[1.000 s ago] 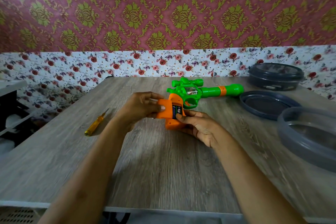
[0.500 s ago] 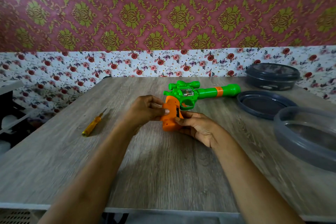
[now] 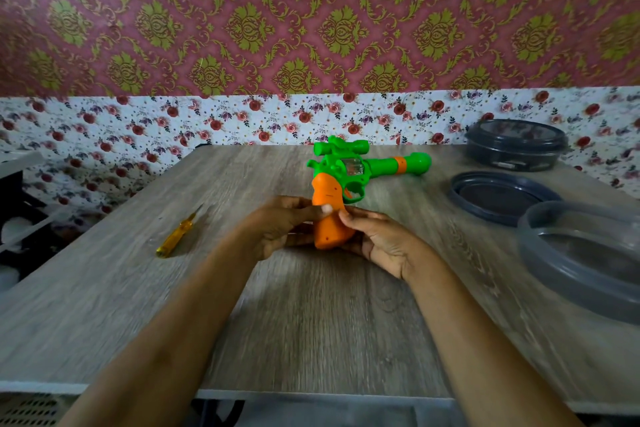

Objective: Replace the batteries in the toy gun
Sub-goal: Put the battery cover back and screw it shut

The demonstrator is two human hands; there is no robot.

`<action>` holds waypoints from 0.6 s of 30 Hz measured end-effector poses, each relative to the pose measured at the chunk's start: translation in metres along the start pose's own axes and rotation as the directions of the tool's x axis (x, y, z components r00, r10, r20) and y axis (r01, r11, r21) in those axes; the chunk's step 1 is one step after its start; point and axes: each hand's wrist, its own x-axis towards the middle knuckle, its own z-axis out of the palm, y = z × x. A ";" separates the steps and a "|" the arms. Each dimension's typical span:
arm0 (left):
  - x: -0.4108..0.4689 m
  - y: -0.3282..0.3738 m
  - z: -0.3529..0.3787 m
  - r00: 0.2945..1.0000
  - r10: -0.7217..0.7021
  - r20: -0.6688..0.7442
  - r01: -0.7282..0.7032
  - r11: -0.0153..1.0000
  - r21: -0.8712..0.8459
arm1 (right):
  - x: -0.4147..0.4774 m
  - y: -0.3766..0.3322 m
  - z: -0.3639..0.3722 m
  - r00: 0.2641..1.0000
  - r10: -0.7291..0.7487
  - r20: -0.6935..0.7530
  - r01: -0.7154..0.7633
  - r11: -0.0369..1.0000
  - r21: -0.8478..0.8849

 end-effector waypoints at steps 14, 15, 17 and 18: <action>-0.012 0.014 -0.036 0.983 0.165 -0.077 -0.154 0.980 0.125 | 0.006 0.000 0.008 0.980 -0.174 -0.096 0.143 0.954 -0.262; -0.012 0.014 -0.046 0.948 0.233 -0.215 -0.195 0.964 0.182 | 0.007 0.001 0.008 0.970 -0.216 -0.114 0.170 0.932 -0.320; -0.009 0.007 -0.069 0.801 0.388 -0.455 -0.155 0.869 0.469 | 0.010 0.004 0.008 0.945 -0.287 -0.155 0.202 0.888 -0.413; -0.005 0.003 -0.077 0.757 0.437 -0.486 -0.065 0.790 0.609 | 0.012 0.005 0.007 0.932 -0.316 -0.180 0.213 0.875 -0.435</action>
